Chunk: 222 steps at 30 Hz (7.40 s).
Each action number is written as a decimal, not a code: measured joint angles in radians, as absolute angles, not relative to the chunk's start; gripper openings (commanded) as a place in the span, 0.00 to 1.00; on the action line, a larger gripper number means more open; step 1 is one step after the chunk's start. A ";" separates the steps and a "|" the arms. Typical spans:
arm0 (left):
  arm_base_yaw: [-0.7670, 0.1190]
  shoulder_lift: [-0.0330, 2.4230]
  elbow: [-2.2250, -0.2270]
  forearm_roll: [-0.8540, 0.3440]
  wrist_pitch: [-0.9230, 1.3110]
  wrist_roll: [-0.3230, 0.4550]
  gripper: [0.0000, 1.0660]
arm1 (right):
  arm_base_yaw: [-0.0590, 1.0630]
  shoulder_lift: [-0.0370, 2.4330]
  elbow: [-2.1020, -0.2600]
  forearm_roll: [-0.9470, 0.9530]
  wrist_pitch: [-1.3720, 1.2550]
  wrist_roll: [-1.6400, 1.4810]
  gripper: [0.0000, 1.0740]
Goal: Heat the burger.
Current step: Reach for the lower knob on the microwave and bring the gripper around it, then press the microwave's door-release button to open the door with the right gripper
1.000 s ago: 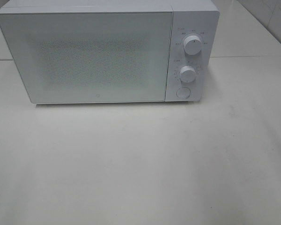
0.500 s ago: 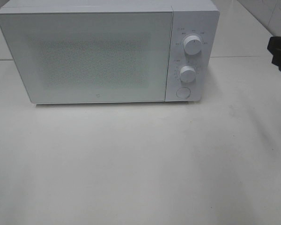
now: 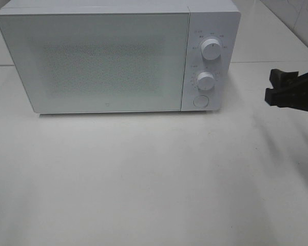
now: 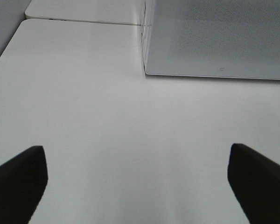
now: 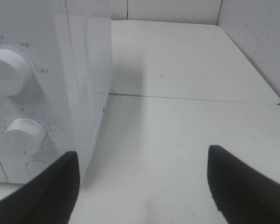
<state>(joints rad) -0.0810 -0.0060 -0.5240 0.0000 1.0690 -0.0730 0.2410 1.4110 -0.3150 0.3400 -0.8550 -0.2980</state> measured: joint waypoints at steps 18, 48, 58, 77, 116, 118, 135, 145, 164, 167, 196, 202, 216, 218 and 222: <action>-0.081 -0.006 -0.524 0.000 1.069 -0.073 0.92 | 0.650 1.683 -0.378 0.742 -1.125 -0.381 0.70; -0.081 -0.006 -0.524 0.000 1.069 -0.073 0.92 | 0.722 1.977 -0.697 0.859 -1.174 -0.415 0.70; -0.081 -0.006 -0.524 0.000 1.069 -0.073 0.92 | 0.664 2.037 -0.764 0.860 -1.159 -0.385 0.70; -0.081 -0.006 -0.524 0.000 1.069 -0.073 0.92 | 0.608 2.087 -0.829 0.790 -1.091 -0.332 0.69; -0.081 -0.006 -0.524 0.000 1.069 -0.073 0.92 | 0.603 2.090 -0.814 0.724 -1.142 -0.041 0.00; -0.081 -0.006 -0.524 0.000 1.069 -0.073 0.92 | 0.602 2.090 -0.811 0.709 -1.144 0.022 0.00; -0.081 -0.006 -0.524 0.000 1.069 -0.073 0.92 | 0.591 2.090 -0.796 0.663 -1.156 0.914 0.00; -0.081 -0.006 -0.524 0.000 1.069 -0.073 0.92 | 0.593 2.090 -0.796 0.681 -1.161 1.322 0.00; -0.081 -0.006 -0.524 0.000 1.069 -0.073 0.92 | 0.596 2.090 -0.797 0.693 -1.163 1.410 0.11; -0.081 -0.006 -0.524 0.000 1.069 -0.073 0.92 | 0.597 2.090 -0.797 0.695 -1.163 1.409 0.14; -0.081 -0.006 -0.524 0.000 1.069 -0.073 0.92 | 0.613 2.072 -0.789 0.756 -1.178 1.282 0.63; -0.081 -0.006 -0.524 0.000 1.069 -0.073 0.92 | 0.616 2.057 -0.765 0.744 -1.184 1.282 0.63; -0.081 -0.006 -0.524 0.000 1.069 -0.073 0.92 | 0.639 1.904 -0.592 0.639 -1.197 1.161 0.63; -0.081 -0.006 -0.524 0.000 1.069 -0.073 0.92 | 0.639 1.861 -0.568 0.622 -1.163 1.090 0.63; -0.081 -0.006 -0.524 0.000 1.069 -0.073 0.92 | 0.639 1.736 -0.531 0.587 -1.005 0.869 0.63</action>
<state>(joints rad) -0.0810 -0.0060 -0.5240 0.0000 1.0690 -0.0730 0.6390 1.7360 -0.5310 0.5870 -1.0050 0.8690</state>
